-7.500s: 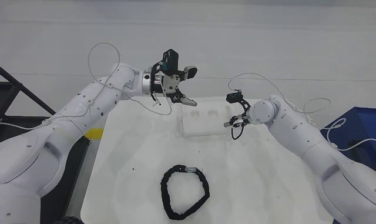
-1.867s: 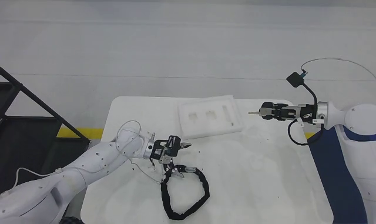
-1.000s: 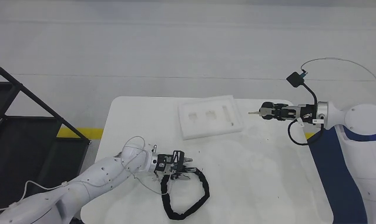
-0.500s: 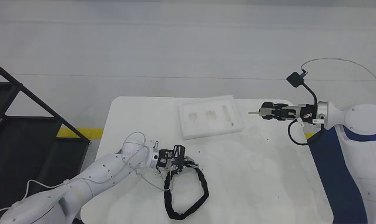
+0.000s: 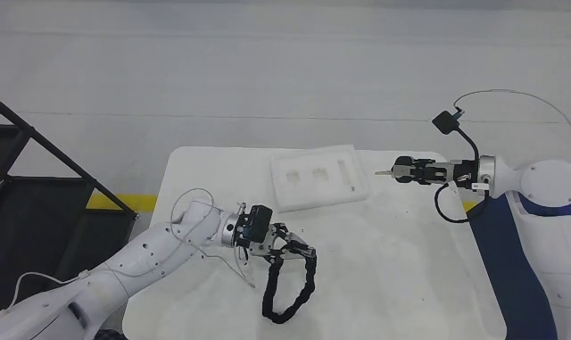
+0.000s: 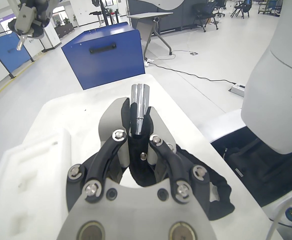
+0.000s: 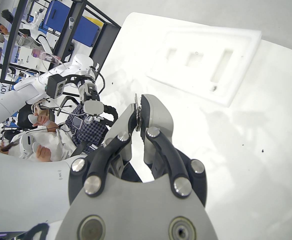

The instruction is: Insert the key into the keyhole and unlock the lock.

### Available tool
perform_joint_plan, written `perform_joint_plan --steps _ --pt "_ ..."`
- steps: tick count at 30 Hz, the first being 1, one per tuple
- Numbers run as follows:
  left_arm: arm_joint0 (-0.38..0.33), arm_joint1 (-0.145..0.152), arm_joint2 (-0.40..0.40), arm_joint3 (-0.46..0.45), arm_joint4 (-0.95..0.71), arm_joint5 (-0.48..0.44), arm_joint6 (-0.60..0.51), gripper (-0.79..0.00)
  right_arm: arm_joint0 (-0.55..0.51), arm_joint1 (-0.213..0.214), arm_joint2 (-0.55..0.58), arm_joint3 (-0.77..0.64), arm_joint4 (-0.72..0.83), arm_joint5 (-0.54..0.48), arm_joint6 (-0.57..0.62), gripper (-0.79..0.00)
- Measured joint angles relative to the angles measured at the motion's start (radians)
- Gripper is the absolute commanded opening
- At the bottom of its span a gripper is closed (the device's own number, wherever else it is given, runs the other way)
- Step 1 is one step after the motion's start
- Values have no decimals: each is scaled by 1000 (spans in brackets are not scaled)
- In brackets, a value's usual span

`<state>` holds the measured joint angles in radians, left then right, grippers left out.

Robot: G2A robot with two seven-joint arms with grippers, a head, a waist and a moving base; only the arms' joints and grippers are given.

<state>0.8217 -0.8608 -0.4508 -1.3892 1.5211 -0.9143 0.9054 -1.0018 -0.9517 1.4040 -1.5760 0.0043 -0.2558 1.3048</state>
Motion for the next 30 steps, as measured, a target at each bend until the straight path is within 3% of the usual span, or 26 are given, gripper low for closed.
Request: perform_joint_plan --steps 8,13,20,30 --pt "-74 -25 47 -23 -165 11 12 -785 -2 15 9 -137 45 67 116 -785" --pt "-134 -63 90 8 -227 14 14 -785 1 24 17 -235 89 113 159 -785" --pt "-204 -117 157 69 -213 93 93 -785 -1 28 -10 -293 91 111 147 -785" --pt "-205 -117 158 70 -213 94 95 -785 1 29 -11 -292 90 108 143 -785"
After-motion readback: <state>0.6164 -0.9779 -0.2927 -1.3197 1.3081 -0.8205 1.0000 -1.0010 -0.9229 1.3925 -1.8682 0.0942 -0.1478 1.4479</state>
